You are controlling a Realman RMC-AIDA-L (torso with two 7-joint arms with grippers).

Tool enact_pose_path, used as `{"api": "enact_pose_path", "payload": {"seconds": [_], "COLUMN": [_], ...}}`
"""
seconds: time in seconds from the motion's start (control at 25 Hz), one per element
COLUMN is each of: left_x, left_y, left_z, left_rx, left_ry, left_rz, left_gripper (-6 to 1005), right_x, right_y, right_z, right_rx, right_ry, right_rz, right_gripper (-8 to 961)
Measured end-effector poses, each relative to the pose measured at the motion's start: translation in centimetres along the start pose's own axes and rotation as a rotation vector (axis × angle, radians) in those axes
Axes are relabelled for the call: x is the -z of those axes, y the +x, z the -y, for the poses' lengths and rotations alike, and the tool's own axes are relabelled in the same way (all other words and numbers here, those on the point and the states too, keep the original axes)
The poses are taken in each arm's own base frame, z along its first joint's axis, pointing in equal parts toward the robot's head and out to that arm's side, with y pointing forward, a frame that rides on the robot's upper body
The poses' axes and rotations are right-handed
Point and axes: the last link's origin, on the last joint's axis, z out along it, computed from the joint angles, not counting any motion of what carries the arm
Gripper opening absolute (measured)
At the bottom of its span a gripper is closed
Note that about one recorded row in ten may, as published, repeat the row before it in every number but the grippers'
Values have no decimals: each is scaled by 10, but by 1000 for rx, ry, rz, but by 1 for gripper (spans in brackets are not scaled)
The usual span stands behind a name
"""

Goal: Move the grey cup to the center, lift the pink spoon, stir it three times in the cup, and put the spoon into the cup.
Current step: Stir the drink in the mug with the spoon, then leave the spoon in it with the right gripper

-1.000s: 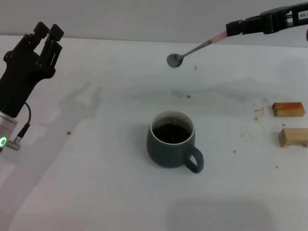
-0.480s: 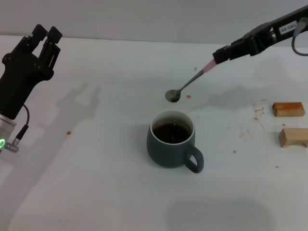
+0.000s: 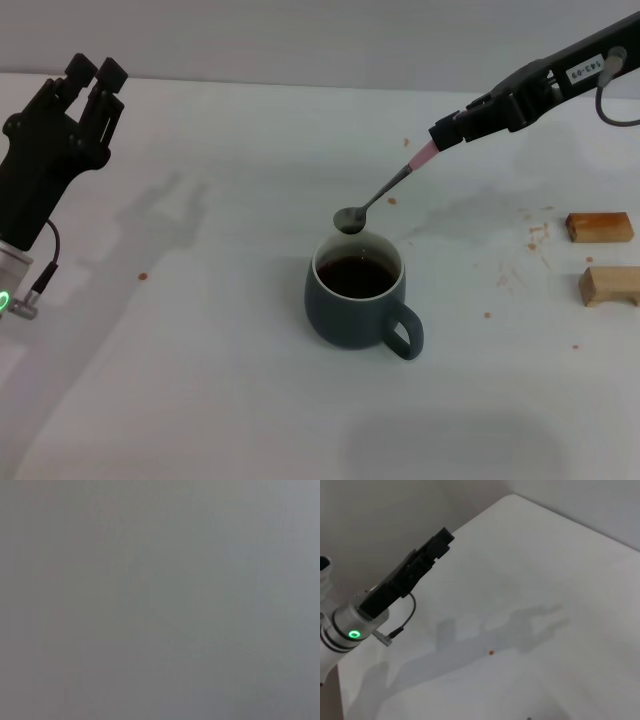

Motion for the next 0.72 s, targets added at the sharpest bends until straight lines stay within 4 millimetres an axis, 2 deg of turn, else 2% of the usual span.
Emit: {"api": "enact_pose_path", "payload": {"seconds": [0.72], "left_x": [3], "left_y": [0], "left_z": [0], "left_rx": [2], "left_ry": [6], "left_rz": [1], "left_gripper": [378], "right_x": [-5], "right_y": [6], "right_z": [-4], "right_rx": [7], "right_ry": [-19], "right_rz": [-57], "right_gripper": [102]}}
